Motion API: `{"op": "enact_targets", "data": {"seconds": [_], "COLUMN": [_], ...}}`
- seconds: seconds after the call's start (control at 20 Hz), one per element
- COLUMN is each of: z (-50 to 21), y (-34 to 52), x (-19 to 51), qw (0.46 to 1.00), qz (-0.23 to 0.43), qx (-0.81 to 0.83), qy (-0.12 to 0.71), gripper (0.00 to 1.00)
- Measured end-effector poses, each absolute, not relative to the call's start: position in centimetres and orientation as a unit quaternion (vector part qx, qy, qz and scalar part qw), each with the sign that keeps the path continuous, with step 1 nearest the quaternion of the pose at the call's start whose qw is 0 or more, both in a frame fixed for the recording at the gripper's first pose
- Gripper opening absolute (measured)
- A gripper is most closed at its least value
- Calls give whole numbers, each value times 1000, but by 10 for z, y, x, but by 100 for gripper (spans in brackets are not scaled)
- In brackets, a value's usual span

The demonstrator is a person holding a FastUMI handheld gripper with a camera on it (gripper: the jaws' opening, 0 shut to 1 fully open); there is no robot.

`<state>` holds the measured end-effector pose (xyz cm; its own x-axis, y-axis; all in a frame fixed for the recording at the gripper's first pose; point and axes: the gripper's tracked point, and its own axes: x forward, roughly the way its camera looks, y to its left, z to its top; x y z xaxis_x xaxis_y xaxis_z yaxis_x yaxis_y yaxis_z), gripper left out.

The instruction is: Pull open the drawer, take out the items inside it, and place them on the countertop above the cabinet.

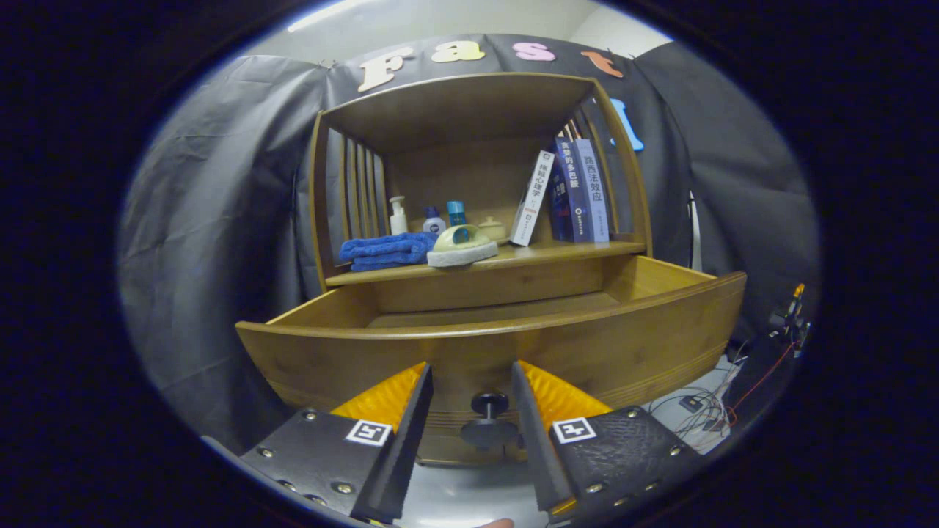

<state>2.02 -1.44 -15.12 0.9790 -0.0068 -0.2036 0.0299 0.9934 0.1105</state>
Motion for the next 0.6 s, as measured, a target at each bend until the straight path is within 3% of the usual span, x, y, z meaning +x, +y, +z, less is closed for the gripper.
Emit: {"op": "enact_targets", "data": {"seconds": [0.6], "z": [-147], "y": [-21], "x": [35], "qw": [994], "qz": [-11], "qx": [67], "qy": [82], "gripper": [65]}}
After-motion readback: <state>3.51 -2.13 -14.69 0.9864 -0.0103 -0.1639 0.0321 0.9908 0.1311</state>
